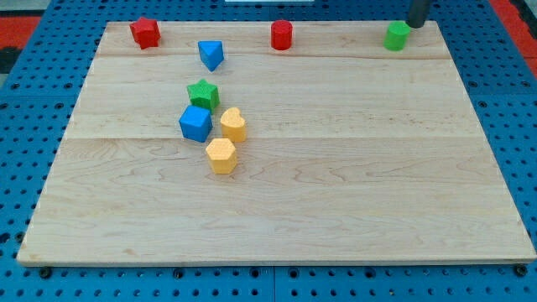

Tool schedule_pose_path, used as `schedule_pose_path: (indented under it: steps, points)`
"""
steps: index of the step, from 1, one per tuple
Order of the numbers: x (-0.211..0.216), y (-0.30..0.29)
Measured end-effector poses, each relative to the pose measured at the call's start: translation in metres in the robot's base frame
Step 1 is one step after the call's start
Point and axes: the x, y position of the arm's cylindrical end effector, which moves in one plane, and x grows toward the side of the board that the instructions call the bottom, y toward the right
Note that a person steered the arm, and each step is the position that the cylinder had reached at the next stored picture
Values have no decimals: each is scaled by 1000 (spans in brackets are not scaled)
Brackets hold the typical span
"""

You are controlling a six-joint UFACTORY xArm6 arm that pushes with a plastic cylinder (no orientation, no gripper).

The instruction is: Move the yellow heart away from the yellow hexagon

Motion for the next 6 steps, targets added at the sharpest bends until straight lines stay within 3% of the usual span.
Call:
schedule_pose_path:
  steps: [2,3,4,5,6]
  points:
    - [174,-125]
    - [165,-107]
    - [202,-189]
    - [262,-231]
    - [267,-270]
